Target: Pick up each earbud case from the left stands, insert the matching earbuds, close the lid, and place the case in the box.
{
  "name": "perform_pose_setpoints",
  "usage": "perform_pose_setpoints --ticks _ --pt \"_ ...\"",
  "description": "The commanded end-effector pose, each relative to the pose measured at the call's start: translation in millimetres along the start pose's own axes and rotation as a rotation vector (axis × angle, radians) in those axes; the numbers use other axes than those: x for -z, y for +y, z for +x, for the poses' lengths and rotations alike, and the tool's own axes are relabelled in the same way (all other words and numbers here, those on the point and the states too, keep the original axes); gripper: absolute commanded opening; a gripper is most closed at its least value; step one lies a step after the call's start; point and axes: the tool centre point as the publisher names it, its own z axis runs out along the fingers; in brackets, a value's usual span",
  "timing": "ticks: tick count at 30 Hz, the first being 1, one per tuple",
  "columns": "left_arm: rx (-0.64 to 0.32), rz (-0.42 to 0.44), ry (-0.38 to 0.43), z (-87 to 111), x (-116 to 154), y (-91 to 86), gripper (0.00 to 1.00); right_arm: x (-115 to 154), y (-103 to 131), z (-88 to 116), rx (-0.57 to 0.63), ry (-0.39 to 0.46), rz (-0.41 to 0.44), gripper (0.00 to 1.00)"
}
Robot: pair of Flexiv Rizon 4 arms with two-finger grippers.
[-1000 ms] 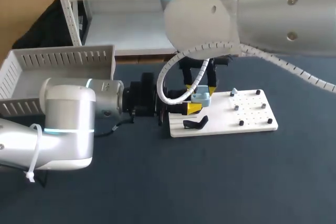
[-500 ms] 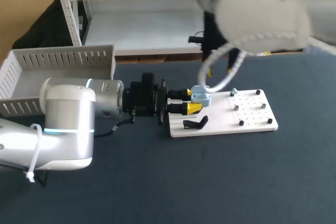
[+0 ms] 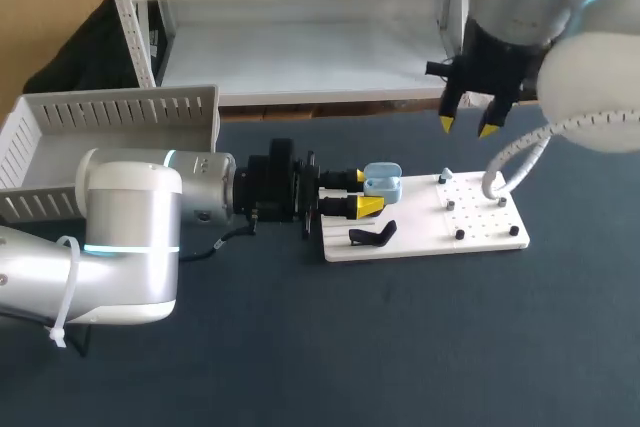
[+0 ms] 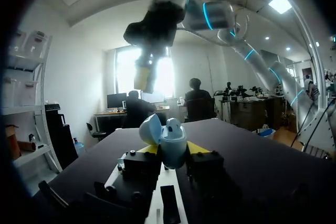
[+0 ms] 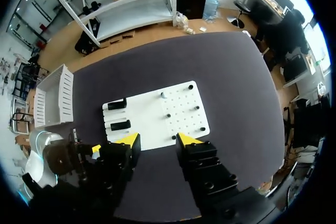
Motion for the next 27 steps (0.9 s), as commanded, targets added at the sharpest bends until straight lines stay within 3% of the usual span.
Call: perform_pose_setpoints --ticks 1,11,19,27 --pt "-0.001 -0.007 0.0 0.0 -1 -1.7 0.0 -30 3 -13 -0.015 0.013 -0.005 0.44" --pt "-0.001 -0.007 0.0 0.0 -1 -1.7 0.0 -79 -1 -21 -0.041 0.049 -0.005 0.43" --pt "-0.001 -0.007 0.0 0.0 -1 -1.7 0.0 -104 -12 -17 -0.071 0.032 -0.038 0.39" --pt "-0.001 -0.007 0.0 0.0 -1 -1.7 0.0 -122 -18 -15 -0.046 0.025 -0.073 0.44"
